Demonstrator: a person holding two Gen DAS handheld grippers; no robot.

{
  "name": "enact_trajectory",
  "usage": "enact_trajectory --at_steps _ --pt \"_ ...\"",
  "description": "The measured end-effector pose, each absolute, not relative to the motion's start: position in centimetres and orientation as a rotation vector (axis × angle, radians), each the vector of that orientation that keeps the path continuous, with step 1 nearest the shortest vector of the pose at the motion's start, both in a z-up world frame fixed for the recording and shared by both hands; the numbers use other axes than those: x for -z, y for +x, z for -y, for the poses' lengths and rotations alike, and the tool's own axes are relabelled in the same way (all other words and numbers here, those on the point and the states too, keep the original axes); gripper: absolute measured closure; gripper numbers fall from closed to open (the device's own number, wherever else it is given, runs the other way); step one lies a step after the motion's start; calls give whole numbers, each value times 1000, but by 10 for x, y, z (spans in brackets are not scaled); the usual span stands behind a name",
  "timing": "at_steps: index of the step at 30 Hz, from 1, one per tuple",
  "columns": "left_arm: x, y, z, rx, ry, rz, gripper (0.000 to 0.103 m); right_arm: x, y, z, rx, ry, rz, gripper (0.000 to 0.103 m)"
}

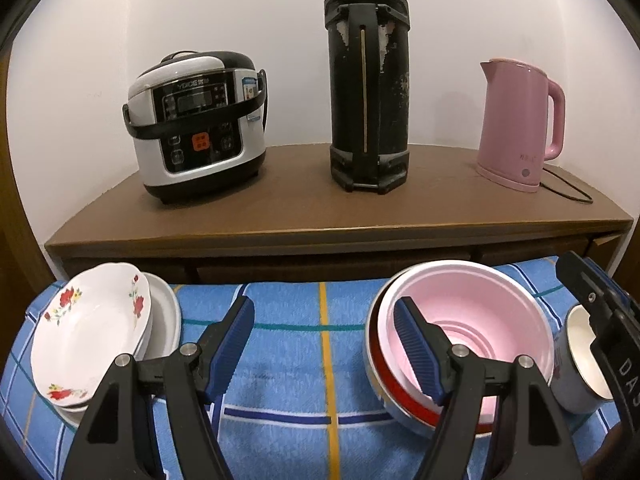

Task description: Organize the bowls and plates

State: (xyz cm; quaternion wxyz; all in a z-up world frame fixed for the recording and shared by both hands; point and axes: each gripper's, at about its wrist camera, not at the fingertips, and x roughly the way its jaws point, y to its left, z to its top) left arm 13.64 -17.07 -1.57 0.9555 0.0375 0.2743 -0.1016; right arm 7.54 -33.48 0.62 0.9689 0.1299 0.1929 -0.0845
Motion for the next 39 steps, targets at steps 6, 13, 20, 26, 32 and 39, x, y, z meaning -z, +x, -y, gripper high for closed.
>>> enact_trajectory --at_steps 6,13,20,26,32,39 --pt "16 132 169 211 69 -546 29 -7 67 337 184 276 -376 78" --pt "16 123 165 211 55 -527 29 -10 54 336 207 268 -344 78" --pt "18 116 164 216 52 -530 29 -12 46 331 221 249 -329 78" --pt "19 107 162 220 50 -525 29 -13 35 332 234 259 -316 78" --pt "19 99 159 211 37 -528 29 -15 29 330 236 256 -312 78" --pt "20 88 158 225 36 -548 29 -14 22 330 259 254 -329 78"
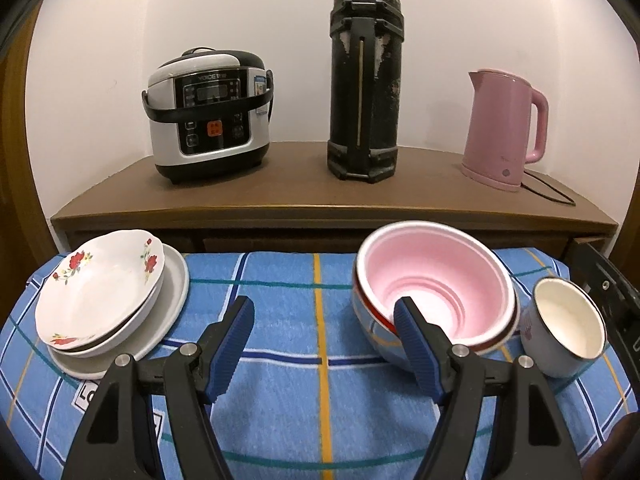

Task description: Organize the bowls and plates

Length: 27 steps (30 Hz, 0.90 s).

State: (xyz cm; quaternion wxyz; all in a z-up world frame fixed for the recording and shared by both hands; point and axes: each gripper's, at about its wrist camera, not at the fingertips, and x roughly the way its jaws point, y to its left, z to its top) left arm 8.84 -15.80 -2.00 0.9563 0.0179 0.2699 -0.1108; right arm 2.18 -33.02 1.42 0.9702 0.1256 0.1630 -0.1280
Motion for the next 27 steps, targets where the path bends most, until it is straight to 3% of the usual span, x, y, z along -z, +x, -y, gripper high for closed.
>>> enact_trajectory --at_steps 27 --pt "13 37 180 333 88 -583 29 -7 -23 354 375 309 -530 78"
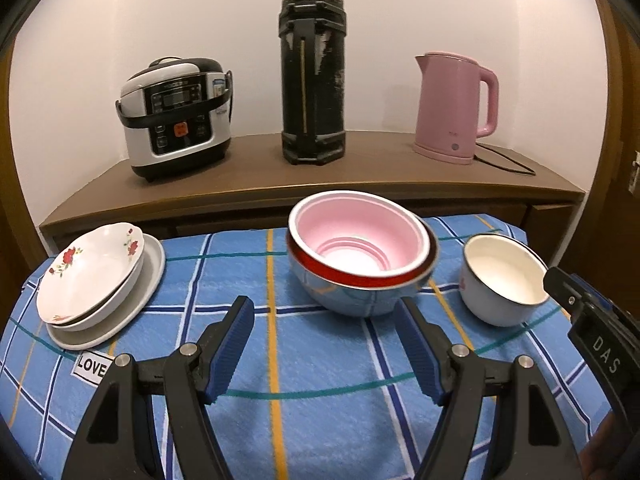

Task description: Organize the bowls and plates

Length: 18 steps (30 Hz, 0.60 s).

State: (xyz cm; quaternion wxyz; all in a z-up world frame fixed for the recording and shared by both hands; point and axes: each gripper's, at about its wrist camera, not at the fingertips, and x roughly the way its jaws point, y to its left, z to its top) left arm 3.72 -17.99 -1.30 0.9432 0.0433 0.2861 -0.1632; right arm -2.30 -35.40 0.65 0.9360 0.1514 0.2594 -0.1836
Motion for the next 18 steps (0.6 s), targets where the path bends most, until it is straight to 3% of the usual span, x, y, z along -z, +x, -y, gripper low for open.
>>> enact_trajectory --at_steps 18 --pt "8 14 213 413 143 -600 29 -11 -48 375 394 315 -546 78"
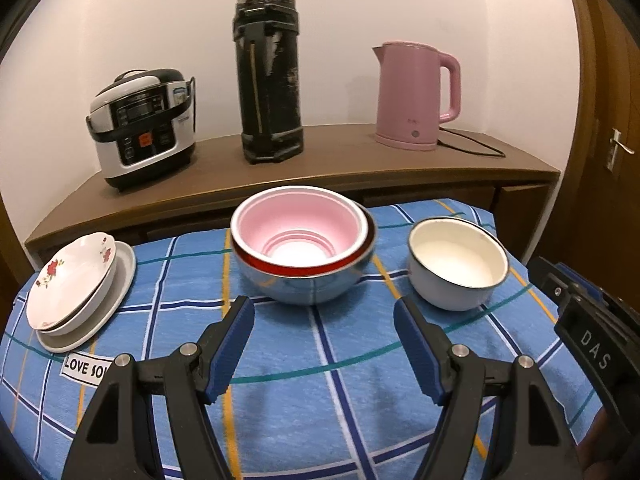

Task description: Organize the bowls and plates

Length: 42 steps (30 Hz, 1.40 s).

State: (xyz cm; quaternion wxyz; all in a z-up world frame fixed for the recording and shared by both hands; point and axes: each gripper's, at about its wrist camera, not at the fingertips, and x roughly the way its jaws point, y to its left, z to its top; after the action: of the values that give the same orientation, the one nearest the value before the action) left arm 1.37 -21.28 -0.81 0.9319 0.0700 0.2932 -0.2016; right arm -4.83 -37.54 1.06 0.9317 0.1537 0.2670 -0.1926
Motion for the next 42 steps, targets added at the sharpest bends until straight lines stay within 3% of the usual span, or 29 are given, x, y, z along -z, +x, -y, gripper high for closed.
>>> enact_trajectory --at_steps 25,42 --pt "12 0 248 449 207 -633 29 -9 -85 410 458 341 -546 78" --pt "7 24 254 570 -37 -722 29 -11 -72 427 367 378 -521 78"
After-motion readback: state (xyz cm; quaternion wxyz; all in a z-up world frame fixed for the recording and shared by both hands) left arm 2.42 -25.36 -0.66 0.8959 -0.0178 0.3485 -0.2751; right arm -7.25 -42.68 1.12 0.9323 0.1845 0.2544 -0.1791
